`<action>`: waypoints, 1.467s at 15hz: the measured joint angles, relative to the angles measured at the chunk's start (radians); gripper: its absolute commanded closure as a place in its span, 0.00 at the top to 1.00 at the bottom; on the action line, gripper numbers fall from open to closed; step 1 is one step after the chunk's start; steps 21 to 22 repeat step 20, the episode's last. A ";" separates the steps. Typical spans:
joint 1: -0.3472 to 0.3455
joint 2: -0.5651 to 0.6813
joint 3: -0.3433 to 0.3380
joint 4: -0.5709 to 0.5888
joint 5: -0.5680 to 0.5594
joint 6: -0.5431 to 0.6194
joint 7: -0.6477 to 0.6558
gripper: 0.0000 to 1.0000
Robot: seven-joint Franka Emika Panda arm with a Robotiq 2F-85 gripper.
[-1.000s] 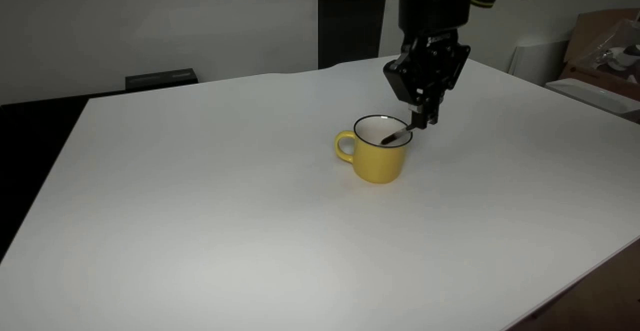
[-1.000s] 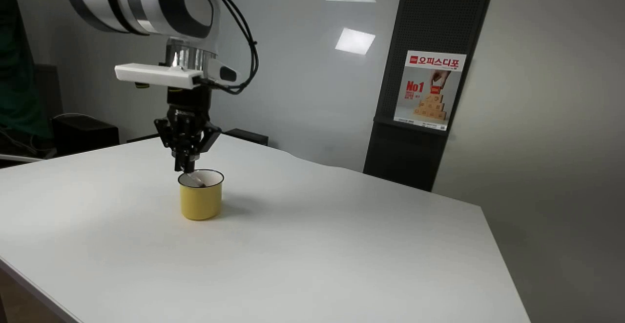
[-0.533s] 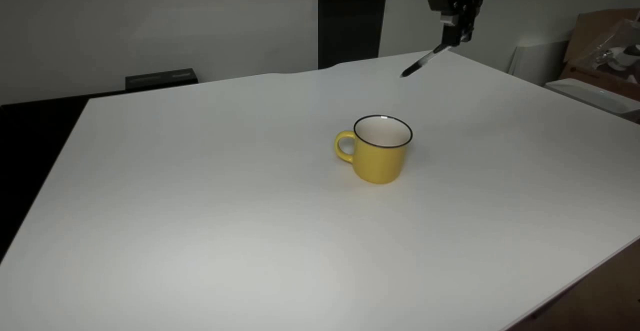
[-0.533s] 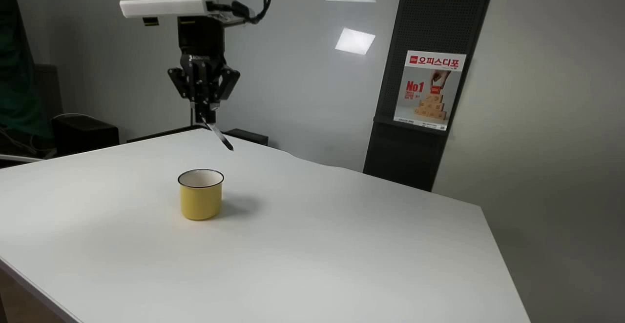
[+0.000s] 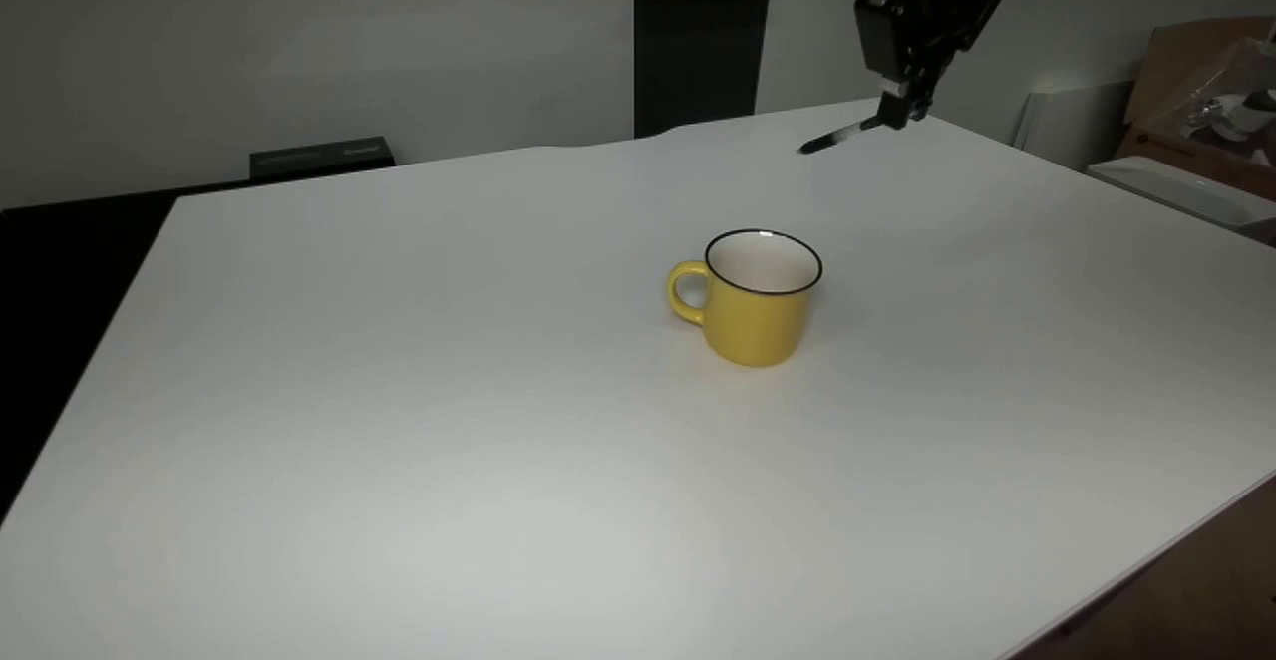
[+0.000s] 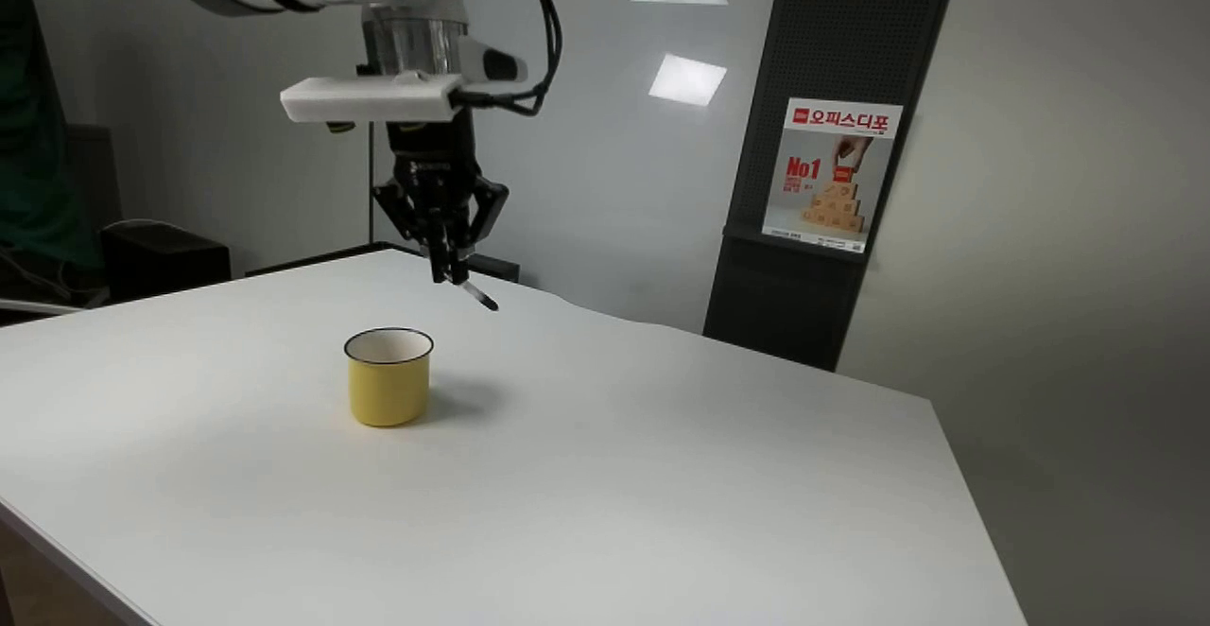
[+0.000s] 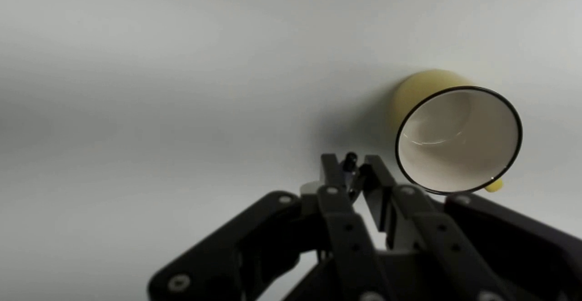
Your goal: Remove the pen from the yellow mug and put it on the table
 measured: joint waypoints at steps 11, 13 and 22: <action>-0.318 0.322 0.222 0.117 0.640 0.097 -0.678 0.50; -0.332 0.344 0.219 0.143 0.641 0.079 -0.685 0.62; -0.299 0.341 0.152 0.185 0.584 -0.044 -0.597 1.00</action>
